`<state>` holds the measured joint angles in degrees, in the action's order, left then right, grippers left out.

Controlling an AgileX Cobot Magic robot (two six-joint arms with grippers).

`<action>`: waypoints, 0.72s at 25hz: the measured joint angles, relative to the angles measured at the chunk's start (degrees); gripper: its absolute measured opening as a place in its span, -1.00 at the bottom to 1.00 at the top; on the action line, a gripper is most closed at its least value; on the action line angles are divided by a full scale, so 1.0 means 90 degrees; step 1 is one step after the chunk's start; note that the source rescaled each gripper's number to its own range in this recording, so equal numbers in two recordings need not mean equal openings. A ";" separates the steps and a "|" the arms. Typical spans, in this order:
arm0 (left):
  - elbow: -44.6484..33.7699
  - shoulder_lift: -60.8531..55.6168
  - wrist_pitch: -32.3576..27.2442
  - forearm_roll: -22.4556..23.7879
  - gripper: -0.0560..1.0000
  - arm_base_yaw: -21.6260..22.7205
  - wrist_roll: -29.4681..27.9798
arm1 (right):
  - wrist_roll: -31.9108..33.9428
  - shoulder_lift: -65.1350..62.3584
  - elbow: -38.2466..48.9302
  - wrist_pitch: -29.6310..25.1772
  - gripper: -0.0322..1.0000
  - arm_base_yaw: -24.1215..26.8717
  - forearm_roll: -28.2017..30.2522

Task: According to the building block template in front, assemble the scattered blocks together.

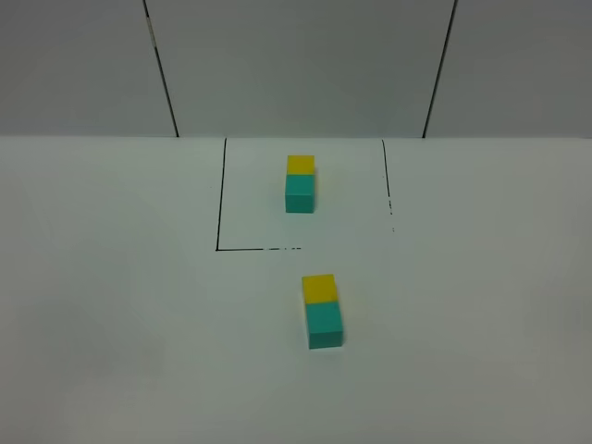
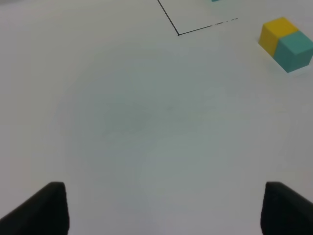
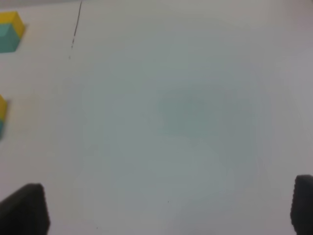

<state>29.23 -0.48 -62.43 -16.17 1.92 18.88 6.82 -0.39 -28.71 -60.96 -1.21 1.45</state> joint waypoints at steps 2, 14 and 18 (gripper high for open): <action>0.0000 0.0000 0.0000 0.0000 0.47 0.0000 0.0000 | -0.0073 0.0000 0.0000 0.0000 1.00 0.0000 0.0000; 0.0000 0.0000 0.0000 0.0000 0.47 0.0000 0.0000 | -0.0758 0.0000 0.0000 0.0005 1.00 0.0000 -0.0347; 0.0000 0.0000 0.0000 0.0000 0.47 0.0000 0.0000 | -0.0758 0.0000 0.0000 0.0005 1.00 0.0000 -0.0352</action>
<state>29.23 -0.48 -62.43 -16.17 1.92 18.88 0.00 -0.39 -28.71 -60.91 -1.21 -1.72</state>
